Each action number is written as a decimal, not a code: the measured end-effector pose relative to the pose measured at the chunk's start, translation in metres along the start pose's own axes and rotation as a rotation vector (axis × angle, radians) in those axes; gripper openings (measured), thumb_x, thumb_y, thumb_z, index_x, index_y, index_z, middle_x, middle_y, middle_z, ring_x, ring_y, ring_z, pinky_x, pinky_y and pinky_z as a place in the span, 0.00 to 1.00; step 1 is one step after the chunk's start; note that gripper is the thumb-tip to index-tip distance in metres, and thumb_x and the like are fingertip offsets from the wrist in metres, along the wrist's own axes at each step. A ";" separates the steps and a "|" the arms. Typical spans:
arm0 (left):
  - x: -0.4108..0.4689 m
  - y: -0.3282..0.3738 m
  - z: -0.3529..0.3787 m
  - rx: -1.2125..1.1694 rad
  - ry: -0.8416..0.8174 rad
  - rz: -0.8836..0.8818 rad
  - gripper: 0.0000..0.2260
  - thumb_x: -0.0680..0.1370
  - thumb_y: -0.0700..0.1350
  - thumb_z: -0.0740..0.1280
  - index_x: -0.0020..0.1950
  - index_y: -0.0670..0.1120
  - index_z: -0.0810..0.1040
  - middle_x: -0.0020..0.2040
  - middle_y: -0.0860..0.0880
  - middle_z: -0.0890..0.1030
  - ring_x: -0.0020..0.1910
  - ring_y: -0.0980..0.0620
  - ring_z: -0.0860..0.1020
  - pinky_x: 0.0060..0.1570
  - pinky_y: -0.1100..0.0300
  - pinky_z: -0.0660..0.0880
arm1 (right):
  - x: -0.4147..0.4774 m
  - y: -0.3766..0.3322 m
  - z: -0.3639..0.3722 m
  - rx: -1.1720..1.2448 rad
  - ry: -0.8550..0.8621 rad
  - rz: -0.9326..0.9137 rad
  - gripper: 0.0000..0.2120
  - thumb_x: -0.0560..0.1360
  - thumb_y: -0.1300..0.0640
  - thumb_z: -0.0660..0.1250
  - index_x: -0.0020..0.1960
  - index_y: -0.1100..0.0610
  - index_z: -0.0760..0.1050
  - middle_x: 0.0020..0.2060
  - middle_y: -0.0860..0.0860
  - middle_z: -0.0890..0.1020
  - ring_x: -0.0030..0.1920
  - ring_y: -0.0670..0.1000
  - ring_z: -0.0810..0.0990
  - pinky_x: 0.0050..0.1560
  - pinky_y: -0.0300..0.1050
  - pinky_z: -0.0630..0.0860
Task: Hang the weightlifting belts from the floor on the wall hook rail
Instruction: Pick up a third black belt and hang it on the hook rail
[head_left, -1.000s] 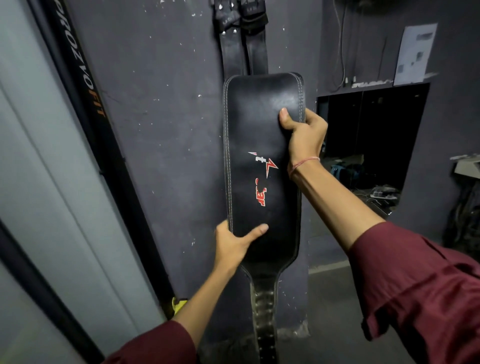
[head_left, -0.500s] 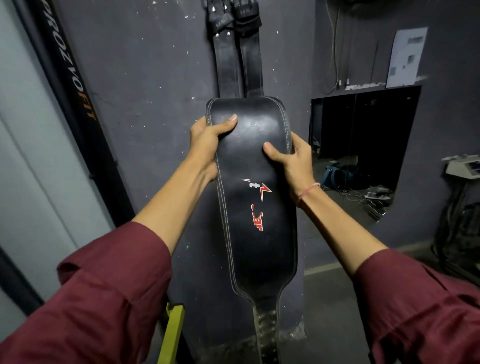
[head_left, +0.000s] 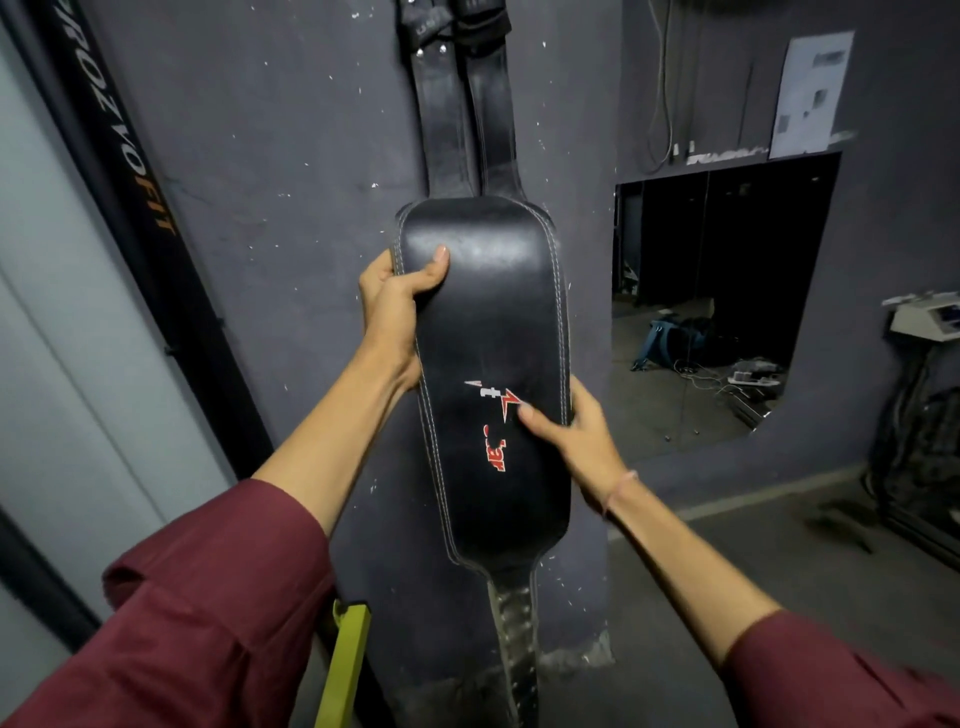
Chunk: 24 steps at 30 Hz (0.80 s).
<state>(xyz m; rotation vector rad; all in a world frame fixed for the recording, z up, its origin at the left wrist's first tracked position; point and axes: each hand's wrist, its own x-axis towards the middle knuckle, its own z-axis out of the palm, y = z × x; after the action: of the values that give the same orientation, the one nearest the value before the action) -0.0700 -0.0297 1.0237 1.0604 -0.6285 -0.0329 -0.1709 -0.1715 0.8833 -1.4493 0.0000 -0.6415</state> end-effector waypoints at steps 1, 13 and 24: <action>-0.003 -0.003 0.000 -0.005 -0.006 0.008 0.08 0.74 0.35 0.70 0.53 0.38 0.79 0.47 0.38 0.82 0.46 0.41 0.83 0.51 0.42 0.80 | 0.013 -0.025 0.006 0.005 0.002 -0.042 0.24 0.67 0.71 0.75 0.60 0.58 0.75 0.53 0.51 0.85 0.54 0.51 0.84 0.58 0.48 0.79; -0.026 -0.039 -0.022 0.107 0.054 -0.278 0.24 0.78 0.63 0.63 0.53 0.44 0.84 0.52 0.40 0.85 0.53 0.42 0.84 0.56 0.47 0.79 | 0.085 -0.102 0.017 -0.013 -0.181 0.069 0.12 0.75 0.66 0.68 0.56 0.71 0.77 0.46 0.62 0.83 0.41 0.55 0.84 0.43 0.45 0.82; 0.016 -0.022 -0.029 -0.034 -0.124 -0.653 0.41 0.75 0.74 0.50 0.65 0.41 0.79 0.64 0.37 0.80 0.64 0.39 0.78 0.66 0.44 0.72 | 0.044 -0.080 0.017 0.001 -0.223 -0.146 0.28 0.68 0.75 0.72 0.66 0.62 0.75 0.58 0.54 0.83 0.60 0.51 0.81 0.60 0.46 0.78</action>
<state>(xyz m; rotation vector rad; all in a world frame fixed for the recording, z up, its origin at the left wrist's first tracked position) -0.0360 -0.0226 1.0037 1.1982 -0.3675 -0.6785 -0.1606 -0.1729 0.9753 -1.5229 -0.2820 -0.5944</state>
